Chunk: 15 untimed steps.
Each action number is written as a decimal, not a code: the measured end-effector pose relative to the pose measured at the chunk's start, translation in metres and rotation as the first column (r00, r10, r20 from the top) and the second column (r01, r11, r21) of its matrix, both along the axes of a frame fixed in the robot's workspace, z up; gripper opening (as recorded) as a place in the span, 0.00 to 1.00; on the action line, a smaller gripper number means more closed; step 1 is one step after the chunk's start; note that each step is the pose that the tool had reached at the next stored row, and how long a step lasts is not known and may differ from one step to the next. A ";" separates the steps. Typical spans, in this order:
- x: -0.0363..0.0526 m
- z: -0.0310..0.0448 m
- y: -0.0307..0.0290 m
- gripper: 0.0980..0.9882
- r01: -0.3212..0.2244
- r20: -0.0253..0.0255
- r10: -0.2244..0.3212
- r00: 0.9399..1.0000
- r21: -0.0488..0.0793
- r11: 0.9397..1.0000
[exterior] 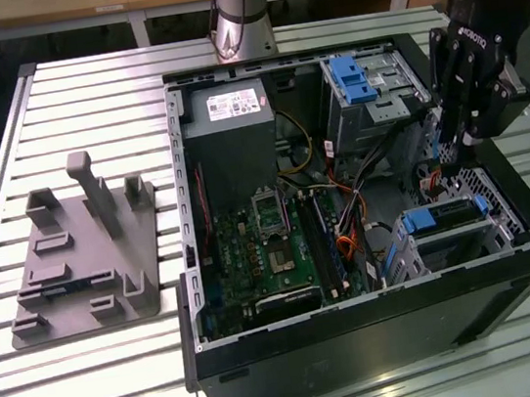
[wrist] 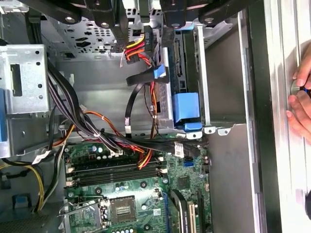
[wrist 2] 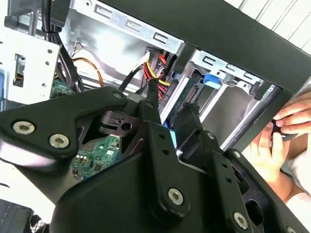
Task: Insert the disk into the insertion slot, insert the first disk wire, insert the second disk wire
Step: 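Insert the first disk wire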
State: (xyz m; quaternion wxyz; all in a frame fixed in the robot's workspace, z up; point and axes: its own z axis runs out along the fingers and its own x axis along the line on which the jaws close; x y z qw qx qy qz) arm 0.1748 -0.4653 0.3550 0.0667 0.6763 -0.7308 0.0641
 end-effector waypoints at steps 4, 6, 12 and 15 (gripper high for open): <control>0.0001 -0.0030 0.0001 0.35 -0.009 0.000 0.009 1.000 -0.008 1.000; 0.0001 -0.0043 0.0001 0.35 -0.019 0.000 0.019 1.000 -0.009 1.000; 0.0000 -0.0094 0.0000 0.35 -0.028 -0.001 0.028 1.000 -0.015 1.000; -0.0001 -0.0126 0.0003 0.35 -0.028 -0.001 0.028 1.000 -0.030 0.999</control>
